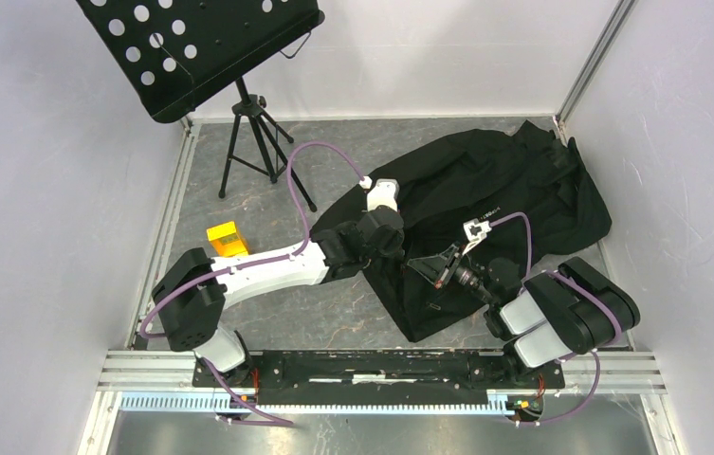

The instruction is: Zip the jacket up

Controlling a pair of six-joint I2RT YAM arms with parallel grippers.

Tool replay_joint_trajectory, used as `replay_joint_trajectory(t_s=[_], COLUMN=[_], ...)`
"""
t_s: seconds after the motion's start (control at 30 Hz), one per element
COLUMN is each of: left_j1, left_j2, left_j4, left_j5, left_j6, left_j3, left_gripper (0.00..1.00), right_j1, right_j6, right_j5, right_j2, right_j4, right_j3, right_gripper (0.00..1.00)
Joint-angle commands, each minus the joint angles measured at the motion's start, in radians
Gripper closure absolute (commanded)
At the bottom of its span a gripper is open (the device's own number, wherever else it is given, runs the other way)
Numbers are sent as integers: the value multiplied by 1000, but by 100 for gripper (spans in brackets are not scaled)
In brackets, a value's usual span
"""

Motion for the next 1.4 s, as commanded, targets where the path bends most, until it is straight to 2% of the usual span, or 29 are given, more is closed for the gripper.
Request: replay_joint_trajectory(t_s=[0.0, 1.37], left_j1=[-7, -7], left_j2=[-26, 16], left_j4=[54, 54], left_j5=[-2, 9], left_j6=[-29, -9], left_j3=[1, 31], left_gripper=[98, 98], right_j1=[-9, -17], right_j6=[-9, 6], right_j5=[12, 11], right_j2=[-20, -45], right_j4=[221, 262], right_j3=[-50, -67], right_gripper=[100, 100])
